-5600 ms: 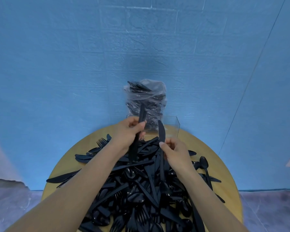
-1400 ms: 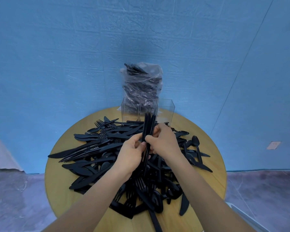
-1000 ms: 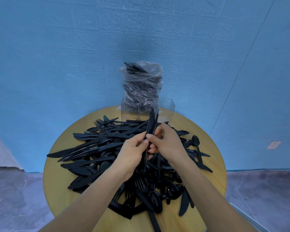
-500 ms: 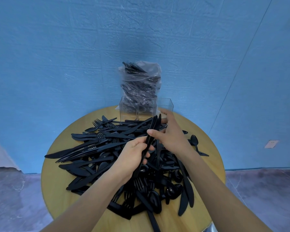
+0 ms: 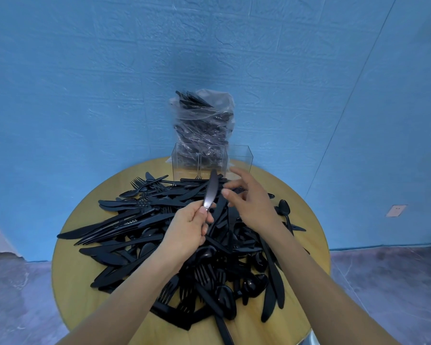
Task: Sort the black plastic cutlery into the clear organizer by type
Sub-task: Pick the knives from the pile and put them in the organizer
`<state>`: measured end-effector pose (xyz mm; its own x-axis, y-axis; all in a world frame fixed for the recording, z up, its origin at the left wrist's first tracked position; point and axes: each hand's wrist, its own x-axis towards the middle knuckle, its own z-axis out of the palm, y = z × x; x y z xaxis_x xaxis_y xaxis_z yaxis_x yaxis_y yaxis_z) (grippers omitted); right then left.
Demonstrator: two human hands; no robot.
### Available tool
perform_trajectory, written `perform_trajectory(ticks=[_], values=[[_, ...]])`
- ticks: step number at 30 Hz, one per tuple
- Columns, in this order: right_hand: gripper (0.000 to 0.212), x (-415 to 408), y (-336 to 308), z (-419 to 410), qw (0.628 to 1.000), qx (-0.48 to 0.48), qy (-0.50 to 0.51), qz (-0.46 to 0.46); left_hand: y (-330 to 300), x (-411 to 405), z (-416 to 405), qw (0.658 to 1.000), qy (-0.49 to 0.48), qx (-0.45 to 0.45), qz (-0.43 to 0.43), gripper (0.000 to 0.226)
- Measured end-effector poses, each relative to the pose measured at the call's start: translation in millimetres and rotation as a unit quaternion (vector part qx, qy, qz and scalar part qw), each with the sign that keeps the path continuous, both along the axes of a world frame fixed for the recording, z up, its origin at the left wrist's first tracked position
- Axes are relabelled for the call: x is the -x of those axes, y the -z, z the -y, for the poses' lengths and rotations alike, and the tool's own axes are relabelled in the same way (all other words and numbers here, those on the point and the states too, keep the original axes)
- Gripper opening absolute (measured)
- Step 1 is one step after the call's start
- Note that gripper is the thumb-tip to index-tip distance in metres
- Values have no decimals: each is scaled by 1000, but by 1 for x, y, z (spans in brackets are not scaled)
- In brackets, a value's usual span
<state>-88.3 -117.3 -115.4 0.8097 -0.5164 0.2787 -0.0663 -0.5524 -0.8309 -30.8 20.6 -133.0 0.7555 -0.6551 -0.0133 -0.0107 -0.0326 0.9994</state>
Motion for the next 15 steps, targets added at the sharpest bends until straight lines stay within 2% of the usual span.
perform_trajectory(ticks=[5,12,15], values=[[22,9,27,16,984,15,113,-137,2,-13,-5,999,-46,-22,-3,27],[33,-7,35,4,971,42,139,-192,7,-15,-6,998,-48,-34,5,27],[28,-12,33,6,972,21,136,-192,6,-16,-9,998,-53,-34,6,26]])
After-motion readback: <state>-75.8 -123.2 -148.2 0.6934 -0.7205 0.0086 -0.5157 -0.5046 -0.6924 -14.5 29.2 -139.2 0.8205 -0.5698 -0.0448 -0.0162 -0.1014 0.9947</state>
